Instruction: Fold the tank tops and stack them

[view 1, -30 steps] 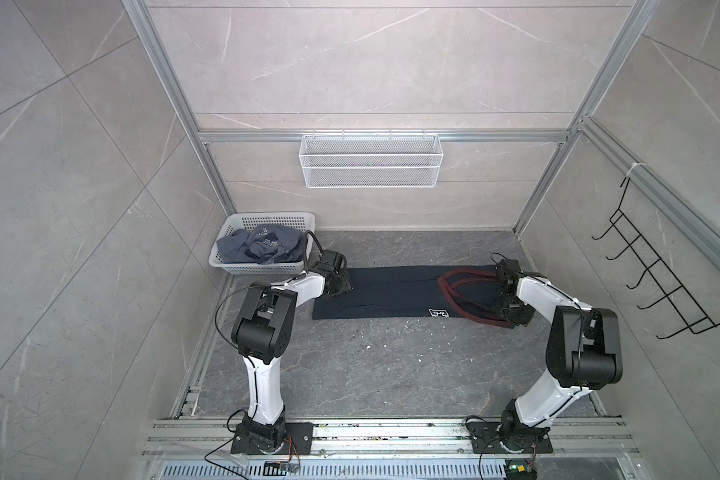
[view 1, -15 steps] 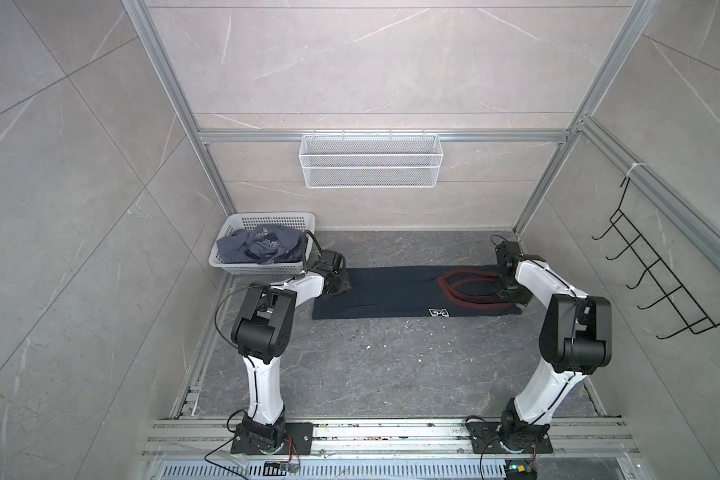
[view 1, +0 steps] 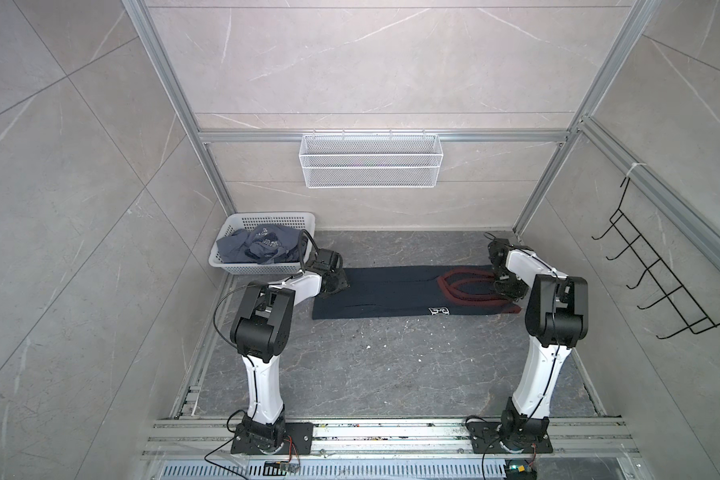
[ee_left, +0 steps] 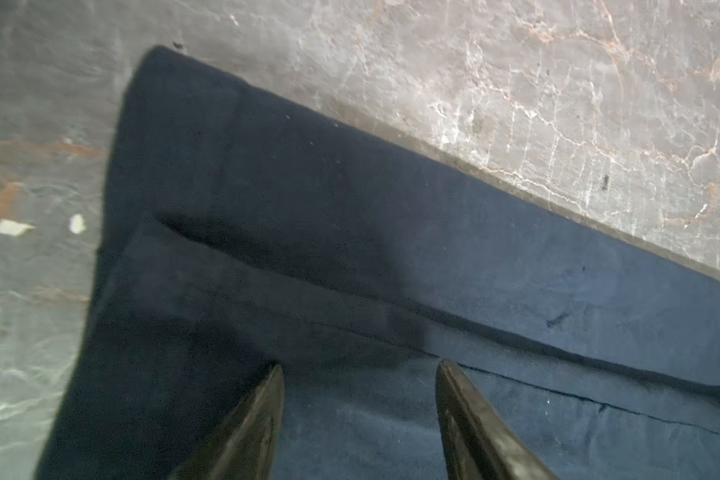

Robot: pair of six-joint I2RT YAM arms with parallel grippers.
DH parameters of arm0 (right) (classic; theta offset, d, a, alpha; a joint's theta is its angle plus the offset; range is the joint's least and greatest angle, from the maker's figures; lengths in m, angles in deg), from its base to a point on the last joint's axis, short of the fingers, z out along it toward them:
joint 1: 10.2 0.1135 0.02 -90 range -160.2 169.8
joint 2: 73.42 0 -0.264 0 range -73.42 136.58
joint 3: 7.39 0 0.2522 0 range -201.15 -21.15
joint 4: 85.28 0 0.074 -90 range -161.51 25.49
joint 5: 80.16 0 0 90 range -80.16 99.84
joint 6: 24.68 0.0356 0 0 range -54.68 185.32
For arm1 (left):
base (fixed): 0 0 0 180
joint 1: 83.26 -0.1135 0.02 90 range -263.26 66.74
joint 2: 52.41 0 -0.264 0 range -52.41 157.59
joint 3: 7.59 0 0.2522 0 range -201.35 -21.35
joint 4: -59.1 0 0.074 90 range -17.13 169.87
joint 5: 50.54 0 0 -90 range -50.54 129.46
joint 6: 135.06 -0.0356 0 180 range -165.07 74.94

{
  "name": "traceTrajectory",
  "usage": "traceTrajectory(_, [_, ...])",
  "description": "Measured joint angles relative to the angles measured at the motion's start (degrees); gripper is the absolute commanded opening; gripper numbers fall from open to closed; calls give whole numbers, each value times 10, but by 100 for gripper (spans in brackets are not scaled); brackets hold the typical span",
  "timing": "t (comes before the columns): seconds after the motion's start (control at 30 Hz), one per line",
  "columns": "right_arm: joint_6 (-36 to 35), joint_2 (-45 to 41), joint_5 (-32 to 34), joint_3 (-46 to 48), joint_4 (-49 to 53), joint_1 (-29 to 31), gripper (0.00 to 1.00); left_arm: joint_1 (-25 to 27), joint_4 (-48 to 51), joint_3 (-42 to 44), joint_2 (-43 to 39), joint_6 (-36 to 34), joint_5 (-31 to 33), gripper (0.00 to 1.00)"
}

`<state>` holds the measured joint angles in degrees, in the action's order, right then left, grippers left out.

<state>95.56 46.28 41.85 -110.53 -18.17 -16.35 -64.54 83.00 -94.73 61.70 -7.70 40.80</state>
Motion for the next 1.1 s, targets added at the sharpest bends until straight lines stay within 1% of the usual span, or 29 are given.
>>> traceTrajectory(0.1, [5,-2,8,20,0,-5,39,-2,0,0,0,2,1,63])
traceTrajectory(0.3, [12,-19,12,48,2,-14,60,-5,6,-6,1,4,3,65])
traceTrajectory(0.37, [12,-49,10,65,-4,-14,68,-5,12,-8,1,4,6,67])
traceTrajectory(0.57, [5,-167,-2,113,-24,-14,83,-8,45,-24,-4,-5,11,69])
traceTrajectory(0.67, [-1,-204,-19,132,-39,-14,87,-8,57,-30,-16,-9,11,70])
traceTrajectory(0.73, [-3,-206,-34,134,-44,-15,87,-8,64,-33,-26,-12,11,70])
traceTrajectory(0.83, [-5,-193,-60,134,-56,-17,87,-8,66,-36,-35,-13,10,70])
traceTrajectory(0.97, [-5,-151,-88,134,-66,-20,87,-8,68,-36,-38,-13,10,70])
traceTrajectory(1.1, [-5,-130,-107,134,-69,-31,87,-8,73,-36,-38,-13,9,69])
